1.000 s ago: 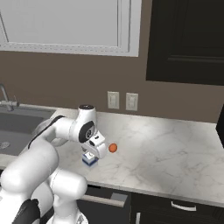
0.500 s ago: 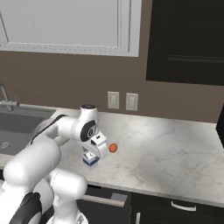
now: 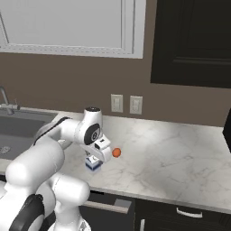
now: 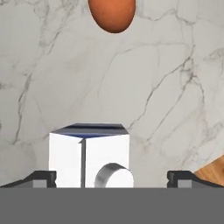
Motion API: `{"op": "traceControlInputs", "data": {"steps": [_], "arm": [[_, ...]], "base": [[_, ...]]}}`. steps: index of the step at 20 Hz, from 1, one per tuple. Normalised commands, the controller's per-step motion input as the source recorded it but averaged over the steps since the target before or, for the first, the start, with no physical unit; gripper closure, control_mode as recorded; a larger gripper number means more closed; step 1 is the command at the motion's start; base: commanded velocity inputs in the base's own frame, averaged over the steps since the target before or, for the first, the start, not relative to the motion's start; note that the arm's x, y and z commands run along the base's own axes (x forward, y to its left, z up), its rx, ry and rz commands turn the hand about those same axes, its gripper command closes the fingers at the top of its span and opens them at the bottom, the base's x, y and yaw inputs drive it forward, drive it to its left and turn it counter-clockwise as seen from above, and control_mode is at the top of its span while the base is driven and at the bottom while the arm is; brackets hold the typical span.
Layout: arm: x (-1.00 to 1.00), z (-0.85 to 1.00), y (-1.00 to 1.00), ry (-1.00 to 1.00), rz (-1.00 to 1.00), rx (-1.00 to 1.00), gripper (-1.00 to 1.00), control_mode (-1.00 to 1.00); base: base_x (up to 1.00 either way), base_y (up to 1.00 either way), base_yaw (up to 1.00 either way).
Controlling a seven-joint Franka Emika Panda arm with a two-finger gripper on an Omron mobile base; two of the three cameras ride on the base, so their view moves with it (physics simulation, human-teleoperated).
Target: Gather the eggs and milk located in the vicinity of the sink area and place them right next to the bowl.
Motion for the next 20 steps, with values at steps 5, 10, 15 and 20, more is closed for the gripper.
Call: {"op": "traceControlInputs", "data": {"steps": [5,10,15,20], "arm": [[0.00,-0.24,0.21,-0.02,0.00,0.02,-1.00,-1.00],[0.00,-0.07,0.14,0.00,-0.01,0.01,-1.00,-1.00],[-0.02,-0.21,0.01,0.00,-0.01,0.00,-1.00,-1.00],[-0.05,-0.21,0.00,0.02,0.00,0.00,-1.00,-1.00]], "base": [[0.00,0.00,0.00],[0.00,0.00,0.00],[0.00,0.00,0.00],[0.00,0.00,0.00]]}}
